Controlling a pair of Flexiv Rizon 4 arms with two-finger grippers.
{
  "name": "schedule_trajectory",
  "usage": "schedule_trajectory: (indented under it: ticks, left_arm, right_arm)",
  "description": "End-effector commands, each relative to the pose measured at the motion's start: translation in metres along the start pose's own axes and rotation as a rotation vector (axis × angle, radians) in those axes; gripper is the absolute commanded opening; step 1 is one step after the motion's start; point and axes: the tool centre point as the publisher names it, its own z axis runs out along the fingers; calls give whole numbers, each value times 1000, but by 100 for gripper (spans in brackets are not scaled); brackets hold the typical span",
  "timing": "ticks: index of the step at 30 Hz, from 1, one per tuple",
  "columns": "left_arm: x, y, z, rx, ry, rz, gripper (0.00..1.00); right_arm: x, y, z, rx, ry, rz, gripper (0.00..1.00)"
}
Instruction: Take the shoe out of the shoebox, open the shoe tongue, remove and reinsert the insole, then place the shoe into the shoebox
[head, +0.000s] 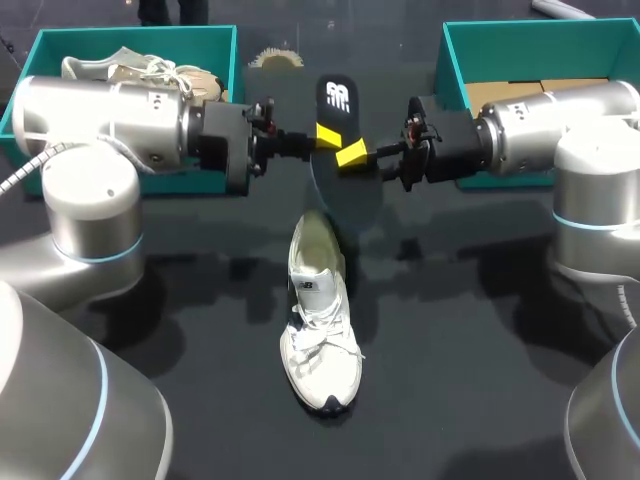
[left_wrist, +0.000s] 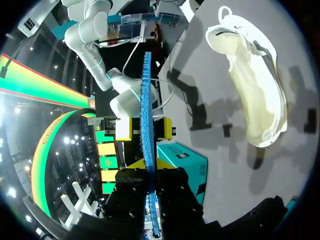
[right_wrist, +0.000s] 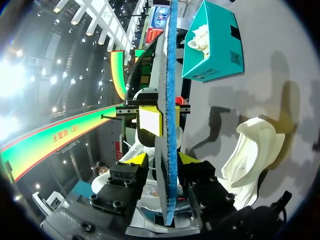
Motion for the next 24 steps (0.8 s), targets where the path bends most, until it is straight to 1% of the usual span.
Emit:
schedule_trajectory:
  ticks: [1,2,5,9,13,14,18,19,21,24]
  left_arm:
    - [1,-1,3,-5,-3,2,0]
    - [1,-1,3,-5,-4,1,0]
    - [1,-1,4,-7,-7,0,0]
    - [1,-2,4,-8,-10,-2,0]
    - [1,-3,4,-5,-11,-1,0]
    - [1,-3,4,-5,-11,-2,0]
    - [1,-3,4,-6,-12,-1,0]
    - [1,-3,4,-6,-12,0,0]
    - [1,-3,4,-6,-12,-1,0]
    - [2,-2,4,-6,-12,-2,0]
  right_arm:
    - [-1,-1,0,-2,5,-5,31]
    - [-1,-1,-1,-3,6,-7,29]
    - [-2,-1,-2,-6,12,-10,27]
    - [-2,-1,-2,-8,13,-10,17]
    - [-2,0,-3,-14,17,-11,11]
    - [-2,0,-3,-15,18,-11,11]
    - [-2,1,-3,-19,23,-14,13]
    - [-2,1,-3,-20,24,-15,10]
    - [-2,1,-3,-20,25,-16,0]
    - [-2,1,-3,-20,25,-17,0]
